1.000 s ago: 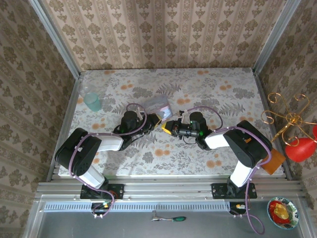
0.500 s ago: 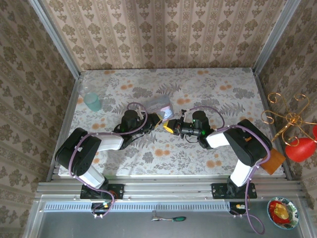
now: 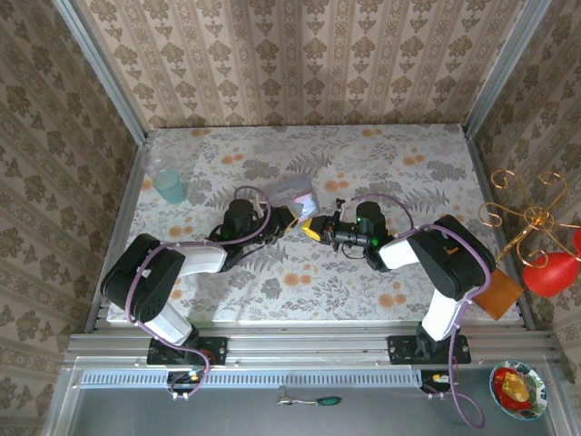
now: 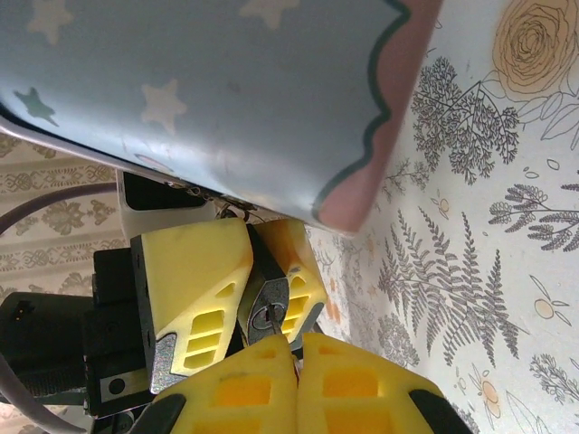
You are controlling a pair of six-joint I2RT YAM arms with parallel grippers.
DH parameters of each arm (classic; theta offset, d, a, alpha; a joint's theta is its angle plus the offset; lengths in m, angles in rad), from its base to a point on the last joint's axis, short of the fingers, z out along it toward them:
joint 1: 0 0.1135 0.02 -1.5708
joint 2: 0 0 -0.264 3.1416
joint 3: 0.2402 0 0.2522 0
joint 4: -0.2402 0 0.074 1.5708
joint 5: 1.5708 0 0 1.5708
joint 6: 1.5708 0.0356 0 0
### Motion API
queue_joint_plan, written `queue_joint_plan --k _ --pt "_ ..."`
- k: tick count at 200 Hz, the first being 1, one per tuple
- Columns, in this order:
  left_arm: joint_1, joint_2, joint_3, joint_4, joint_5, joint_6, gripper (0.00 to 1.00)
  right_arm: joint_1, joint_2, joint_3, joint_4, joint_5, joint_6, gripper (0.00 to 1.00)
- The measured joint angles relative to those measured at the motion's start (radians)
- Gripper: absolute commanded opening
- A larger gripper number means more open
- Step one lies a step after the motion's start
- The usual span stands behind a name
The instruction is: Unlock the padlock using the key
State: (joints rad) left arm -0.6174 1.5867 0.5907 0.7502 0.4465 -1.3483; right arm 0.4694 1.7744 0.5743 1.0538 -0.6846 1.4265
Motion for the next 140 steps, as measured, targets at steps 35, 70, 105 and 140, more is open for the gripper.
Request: queue_joint_plan --k 35,70,105,140 --pt "0.000 0.003 0.000 0.021 -0.032 -0.028 0.00 0.003 0.041 0.000 0.092 0.017 0.040 0.00" --pt "0.000 0.004 0.000 0.040 -0.053 -0.049 0.00 0.008 0.069 0.000 0.164 0.030 0.073 0.00" --pt "0.000 0.004 0.000 0.055 -0.057 -0.059 0.00 0.009 0.069 0.001 0.179 0.040 0.074 0.00" --pt "0.000 0.004 0.000 0.061 -0.063 -0.066 0.00 0.009 0.069 0.007 0.180 0.041 0.089 0.00"
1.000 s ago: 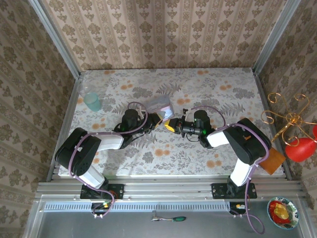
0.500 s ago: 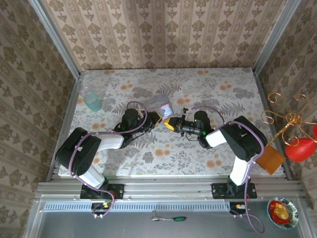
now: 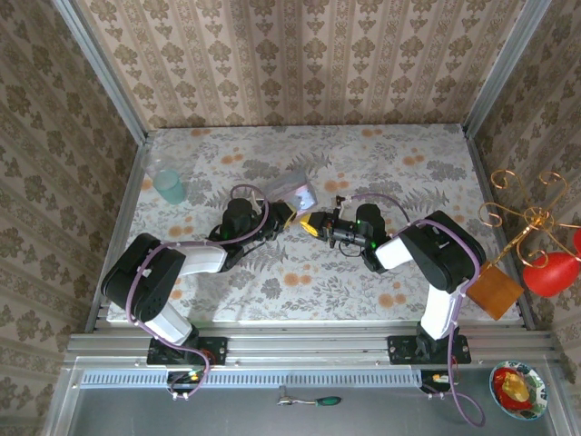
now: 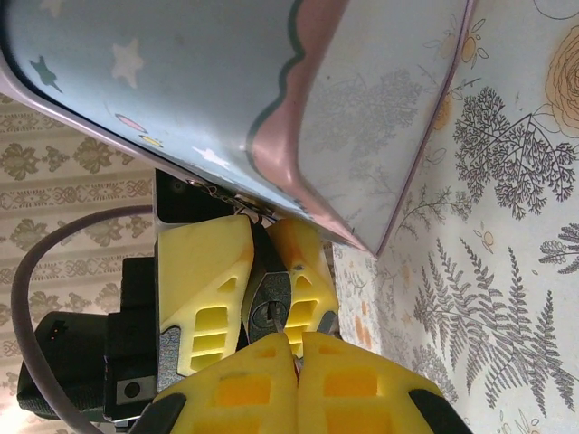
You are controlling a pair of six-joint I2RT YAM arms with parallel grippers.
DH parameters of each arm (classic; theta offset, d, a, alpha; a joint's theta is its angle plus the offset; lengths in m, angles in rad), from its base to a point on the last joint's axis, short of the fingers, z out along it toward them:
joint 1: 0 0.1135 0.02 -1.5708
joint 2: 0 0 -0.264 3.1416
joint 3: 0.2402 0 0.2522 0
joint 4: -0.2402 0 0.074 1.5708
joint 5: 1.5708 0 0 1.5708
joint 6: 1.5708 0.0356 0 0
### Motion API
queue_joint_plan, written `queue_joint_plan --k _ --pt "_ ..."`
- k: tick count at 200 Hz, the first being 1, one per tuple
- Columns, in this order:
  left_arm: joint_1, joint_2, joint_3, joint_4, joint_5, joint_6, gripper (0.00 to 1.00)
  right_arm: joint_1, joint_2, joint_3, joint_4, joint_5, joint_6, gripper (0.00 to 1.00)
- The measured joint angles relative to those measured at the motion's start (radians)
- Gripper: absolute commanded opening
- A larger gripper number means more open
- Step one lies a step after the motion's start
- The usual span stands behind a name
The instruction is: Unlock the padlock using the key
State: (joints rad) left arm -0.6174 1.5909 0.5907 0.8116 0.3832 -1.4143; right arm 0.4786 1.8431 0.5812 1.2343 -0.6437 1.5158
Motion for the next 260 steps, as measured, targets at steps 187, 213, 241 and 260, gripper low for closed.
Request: queue_joint_plan --k 187,213,241,260 --pt "0.002 0.018 0.000 0.026 -0.035 0.000 0.00 0.061 0.000 0.038 -0.035 0.013 0.006 0.00" --pt "-0.008 0.018 0.000 0.040 -0.001 0.001 0.00 0.076 0.000 0.045 -0.034 -0.001 0.003 0.00" --pt "-0.012 0.018 0.000 0.037 0.006 0.009 0.00 0.058 -0.002 0.041 -0.042 -0.032 -0.014 0.00" --pt "-0.021 0.018 0.000 0.025 0.017 0.024 0.00 0.051 -0.024 0.025 -0.085 -0.035 -0.050 0.00"
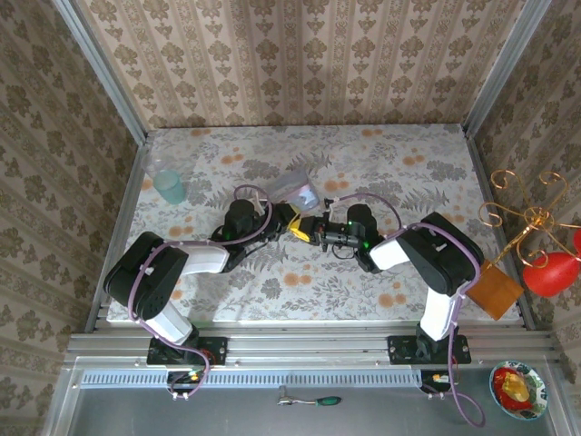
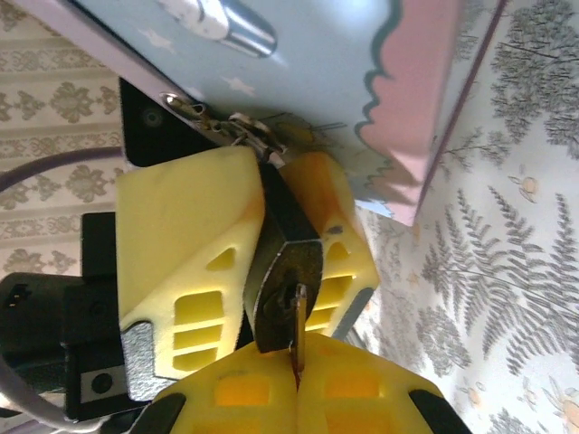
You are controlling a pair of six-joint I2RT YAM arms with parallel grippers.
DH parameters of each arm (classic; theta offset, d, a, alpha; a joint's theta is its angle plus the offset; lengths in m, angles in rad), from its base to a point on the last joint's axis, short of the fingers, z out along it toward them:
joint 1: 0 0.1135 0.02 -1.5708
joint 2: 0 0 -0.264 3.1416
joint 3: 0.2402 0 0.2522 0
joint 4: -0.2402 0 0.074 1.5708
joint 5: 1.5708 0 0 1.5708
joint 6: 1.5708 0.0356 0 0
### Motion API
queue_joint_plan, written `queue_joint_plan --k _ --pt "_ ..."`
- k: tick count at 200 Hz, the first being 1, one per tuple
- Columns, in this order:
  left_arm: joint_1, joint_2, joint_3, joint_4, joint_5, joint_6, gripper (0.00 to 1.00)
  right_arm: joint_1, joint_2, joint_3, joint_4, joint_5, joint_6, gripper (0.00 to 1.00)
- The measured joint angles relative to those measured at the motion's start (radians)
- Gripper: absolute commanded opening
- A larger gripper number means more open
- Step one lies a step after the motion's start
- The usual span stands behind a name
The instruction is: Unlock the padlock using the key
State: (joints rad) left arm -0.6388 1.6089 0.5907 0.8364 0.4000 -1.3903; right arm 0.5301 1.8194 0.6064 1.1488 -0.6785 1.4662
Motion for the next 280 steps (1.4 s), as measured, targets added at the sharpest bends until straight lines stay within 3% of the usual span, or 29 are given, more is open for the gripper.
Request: queue_joint_plan --k 53,102,143,201,240,280 --pt "-0.006 -0.061 0.002 -0.153 0.039 0.118 0.00 -0.001 -0.132 -0.016 -0.264 -0.006 -0.161 0.00" --pt "0.040 -0.088 0.025 -0.393 0.079 0.314 0.00 -0.032 -0.229 -0.025 -0.486 0.102 -0.329 0.00" --pt "0.045 -0.074 0.060 -0.509 0.073 0.431 0.00 0.018 -0.313 -0.021 -0.681 0.140 -0.547 0.00" --pt "0.045 -0.048 0.061 -0.668 0.040 0.554 0.20 0.098 -0.487 -0.002 -0.907 0.189 -0.910 0.00" --pt "0.045 -0.063 0.029 -0.700 0.011 0.611 0.39 0.182 -0.547 0.003 -0.988 0.235 -1.109 0.00" --pt "0.032 -0.297 -0.054 -0.818 -0.087 0.681 0.46 0.248 -0.574 0.006 -1.026 0.277 -1.258 0.00"
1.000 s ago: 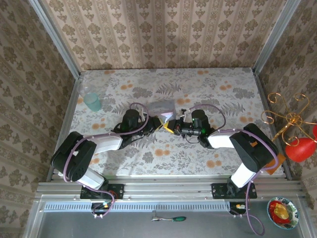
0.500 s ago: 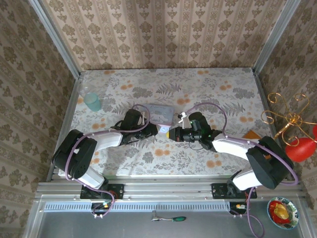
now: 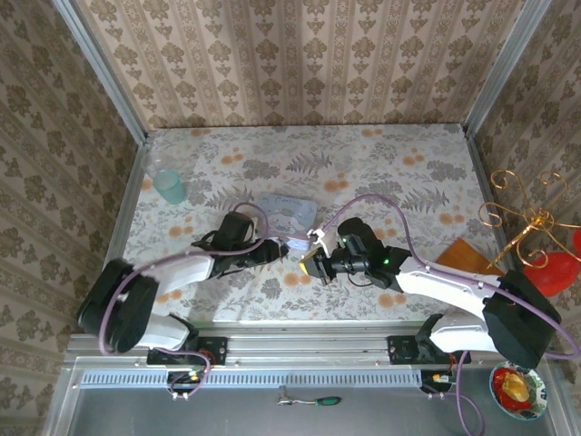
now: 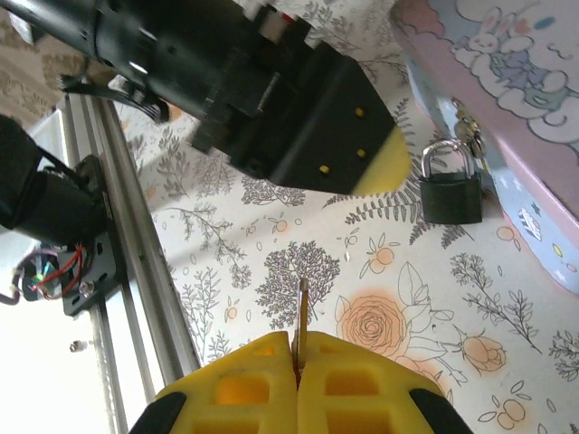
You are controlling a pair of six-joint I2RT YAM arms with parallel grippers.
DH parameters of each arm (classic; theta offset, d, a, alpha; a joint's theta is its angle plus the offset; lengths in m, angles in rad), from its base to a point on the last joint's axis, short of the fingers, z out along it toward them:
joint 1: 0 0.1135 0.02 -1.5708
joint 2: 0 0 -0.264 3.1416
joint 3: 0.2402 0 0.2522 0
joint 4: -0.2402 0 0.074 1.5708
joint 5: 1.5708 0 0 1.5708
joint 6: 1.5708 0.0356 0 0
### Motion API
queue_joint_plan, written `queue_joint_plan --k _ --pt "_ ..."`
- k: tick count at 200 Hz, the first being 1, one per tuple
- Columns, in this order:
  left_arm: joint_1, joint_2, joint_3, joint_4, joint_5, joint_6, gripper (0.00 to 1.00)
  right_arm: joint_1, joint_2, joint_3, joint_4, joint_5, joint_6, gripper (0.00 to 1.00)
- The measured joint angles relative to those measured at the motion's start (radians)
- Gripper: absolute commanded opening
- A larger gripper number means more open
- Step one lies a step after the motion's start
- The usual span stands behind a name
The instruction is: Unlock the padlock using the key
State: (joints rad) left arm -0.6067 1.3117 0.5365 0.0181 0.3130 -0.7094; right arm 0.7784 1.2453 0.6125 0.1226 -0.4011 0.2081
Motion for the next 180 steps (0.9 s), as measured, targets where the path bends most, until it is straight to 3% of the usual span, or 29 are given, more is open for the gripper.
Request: queue_joint_plan --k 33,56,103,142,162,180 --pt "-0.064 -0.294 -0.038 -0.031 -0.033 0.027 0.50 0.028 -0.022 0.000 0.002 0.022 -0.072 0.00" --pt "-0.145 -0.393 -0.027 -0.006 -0.034 0.040 0.51 0.044 -0.014 0.004 0.001 0.045 -0.097 0.00" --pt "-0.245 -0.352 -0.002 0.043 -0.034 0.053 0.47 0.077 0.027 0.029 0.015 0.070 -0.105 0.00" --pt "-0.263 -0.298 0.011 0.055 -0.034 0.056 0.40 0.092 0.031 0.029 0.047 0.077 -0.100 0.00" --pt "-0.264 -0.282 0.014 0.061 -0.034 0.057 0.34 0.093 0.031 0.029 0.061 0.080 -0.097 0.00" --pt "-0.264 -0.270 0.021 0.066 -0.029 0.055 0.21 0.093 0.031 0.029 0.062 0.084 -0.096 0.00"
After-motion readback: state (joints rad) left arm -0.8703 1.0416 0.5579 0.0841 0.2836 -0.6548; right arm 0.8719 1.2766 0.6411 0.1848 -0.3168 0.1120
